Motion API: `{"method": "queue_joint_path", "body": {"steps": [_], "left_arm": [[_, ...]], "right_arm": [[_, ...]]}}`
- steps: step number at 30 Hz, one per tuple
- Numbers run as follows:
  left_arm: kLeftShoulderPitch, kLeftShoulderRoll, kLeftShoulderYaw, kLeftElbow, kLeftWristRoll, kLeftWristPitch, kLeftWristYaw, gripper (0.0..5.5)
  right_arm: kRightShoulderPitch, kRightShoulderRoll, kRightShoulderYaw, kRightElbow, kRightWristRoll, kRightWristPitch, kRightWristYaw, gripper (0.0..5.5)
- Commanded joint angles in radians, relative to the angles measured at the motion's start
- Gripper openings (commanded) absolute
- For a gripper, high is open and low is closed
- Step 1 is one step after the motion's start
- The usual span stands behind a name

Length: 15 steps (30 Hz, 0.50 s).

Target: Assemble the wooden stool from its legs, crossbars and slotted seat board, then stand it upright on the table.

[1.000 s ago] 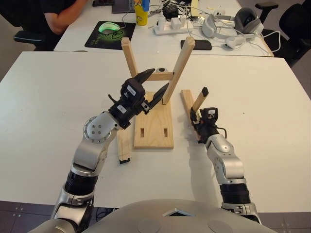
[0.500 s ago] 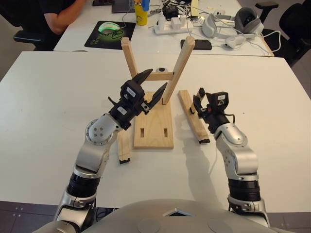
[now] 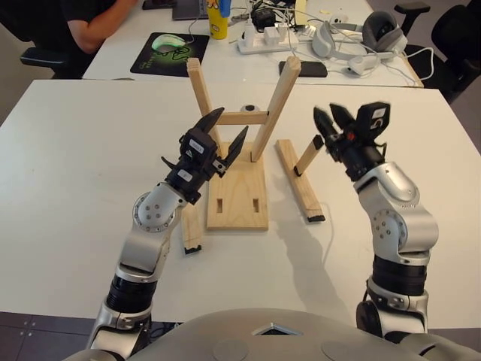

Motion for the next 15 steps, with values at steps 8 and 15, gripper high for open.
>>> {"method": "queue_joint_path", "body": {"steps": [8,15], "left_arm": [[-0.013,-0.026,-0.006,0.026,0.03,-0.027,0.016,2.79],[-0.017,-0.037,0.0,0.039,0.037,-0.035,0.02,2.79]], "right_arm": [[-0.174,0.029,0.011,0.148,-0.001,-0.048,-0.027,0.03],[-0.165,0.033,0.053,0.232,-0.049,-0.125,-0.019,0.03]]}}
